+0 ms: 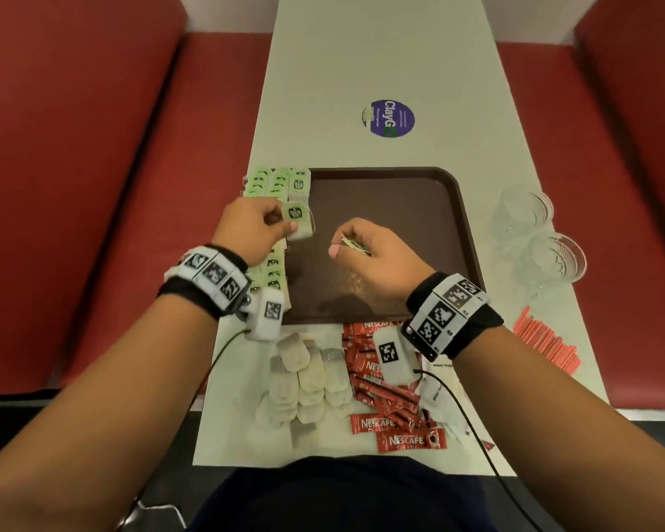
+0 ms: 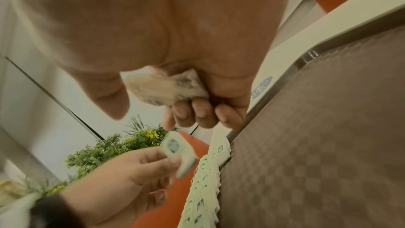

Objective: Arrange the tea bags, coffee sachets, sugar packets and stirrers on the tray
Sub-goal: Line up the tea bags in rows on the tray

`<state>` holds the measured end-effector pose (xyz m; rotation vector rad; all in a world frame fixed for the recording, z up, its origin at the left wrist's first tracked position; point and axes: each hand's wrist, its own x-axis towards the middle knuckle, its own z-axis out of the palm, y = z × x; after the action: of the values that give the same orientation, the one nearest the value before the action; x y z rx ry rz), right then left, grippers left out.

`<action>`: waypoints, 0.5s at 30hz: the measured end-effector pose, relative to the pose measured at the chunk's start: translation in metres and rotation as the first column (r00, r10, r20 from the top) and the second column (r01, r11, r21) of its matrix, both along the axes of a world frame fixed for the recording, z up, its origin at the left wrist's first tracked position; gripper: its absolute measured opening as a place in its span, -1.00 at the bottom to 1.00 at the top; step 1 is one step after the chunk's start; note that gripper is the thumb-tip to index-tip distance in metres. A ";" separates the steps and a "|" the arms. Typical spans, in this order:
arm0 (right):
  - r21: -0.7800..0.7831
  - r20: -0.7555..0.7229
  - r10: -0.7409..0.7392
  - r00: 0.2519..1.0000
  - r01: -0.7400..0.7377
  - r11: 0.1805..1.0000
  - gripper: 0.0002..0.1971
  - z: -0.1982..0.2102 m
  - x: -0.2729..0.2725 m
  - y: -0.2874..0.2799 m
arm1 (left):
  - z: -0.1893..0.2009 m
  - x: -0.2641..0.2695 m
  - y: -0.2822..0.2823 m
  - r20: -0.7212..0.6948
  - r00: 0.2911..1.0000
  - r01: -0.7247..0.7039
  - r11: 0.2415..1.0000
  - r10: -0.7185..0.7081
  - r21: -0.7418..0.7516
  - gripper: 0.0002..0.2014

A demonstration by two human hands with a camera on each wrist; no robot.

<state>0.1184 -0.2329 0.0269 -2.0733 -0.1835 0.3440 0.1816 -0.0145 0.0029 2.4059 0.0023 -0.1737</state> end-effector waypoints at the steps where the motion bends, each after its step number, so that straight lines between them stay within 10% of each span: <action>1: 0.018 -0.013 -0.003 1.000 0.003 1.000 -0.63 0.002 0.003 -0.001 | -0.003 0.017 0.000 -0.019 0.999 -0.047 0.999 0.047 0.005 -0.79; 15: 0.113 -0.113 -0.117 0.987 0.130 0.985 -0.93 -0.011 0.022 -0.015 | -0.031 0.115 -0.029 -0.202 0.974 -0.014 0.923 0.099 0.386 -0.59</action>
<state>0.1401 -0.2477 0.0159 -1.9320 -0.0106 0.3570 0.2965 -0.0431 -0.0278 2.7590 0.2272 -0.4465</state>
